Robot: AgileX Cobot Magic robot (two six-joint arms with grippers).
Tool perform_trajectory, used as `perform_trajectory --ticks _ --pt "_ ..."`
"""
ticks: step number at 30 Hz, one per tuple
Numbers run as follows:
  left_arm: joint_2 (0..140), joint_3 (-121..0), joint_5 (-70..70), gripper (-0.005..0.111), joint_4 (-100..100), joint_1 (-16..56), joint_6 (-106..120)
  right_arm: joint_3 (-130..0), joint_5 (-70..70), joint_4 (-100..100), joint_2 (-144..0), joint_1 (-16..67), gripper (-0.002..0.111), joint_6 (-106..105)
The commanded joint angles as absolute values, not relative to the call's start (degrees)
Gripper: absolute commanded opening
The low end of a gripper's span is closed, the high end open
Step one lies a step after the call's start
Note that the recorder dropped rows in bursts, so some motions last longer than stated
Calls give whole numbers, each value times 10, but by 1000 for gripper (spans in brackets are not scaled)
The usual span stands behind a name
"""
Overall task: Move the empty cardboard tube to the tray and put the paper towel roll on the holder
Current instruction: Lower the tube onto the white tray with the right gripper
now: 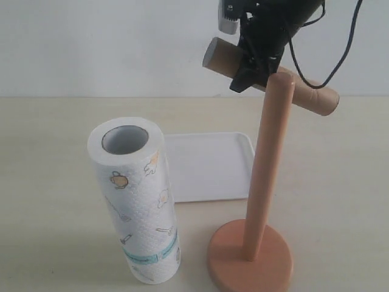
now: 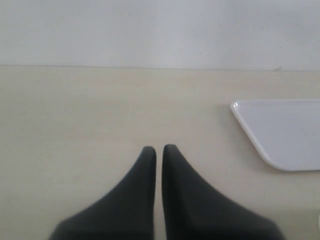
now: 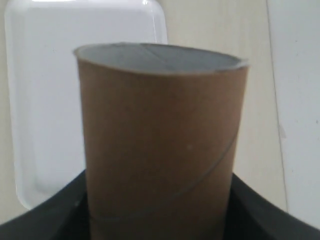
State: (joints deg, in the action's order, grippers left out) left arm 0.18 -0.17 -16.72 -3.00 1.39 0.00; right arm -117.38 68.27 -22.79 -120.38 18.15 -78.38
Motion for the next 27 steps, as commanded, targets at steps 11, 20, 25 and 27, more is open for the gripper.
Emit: perform_trajectory --ticks 11,20,25,27 --pt "0 0 -167 4 -36 13 0 -1171 682 -381 -1302 172 0 -879" --pt "0 0 -167 4 -36 13 0 -1171 655 -397 -1326 213 0 -902" --pt "0 0 -167 4 -36 13 0 -1172 642 -365 -1326 240 0 -891" --pt "0 0 -167 4 -36 13 0 -1172 642 -349 -1326 245 0 -882"
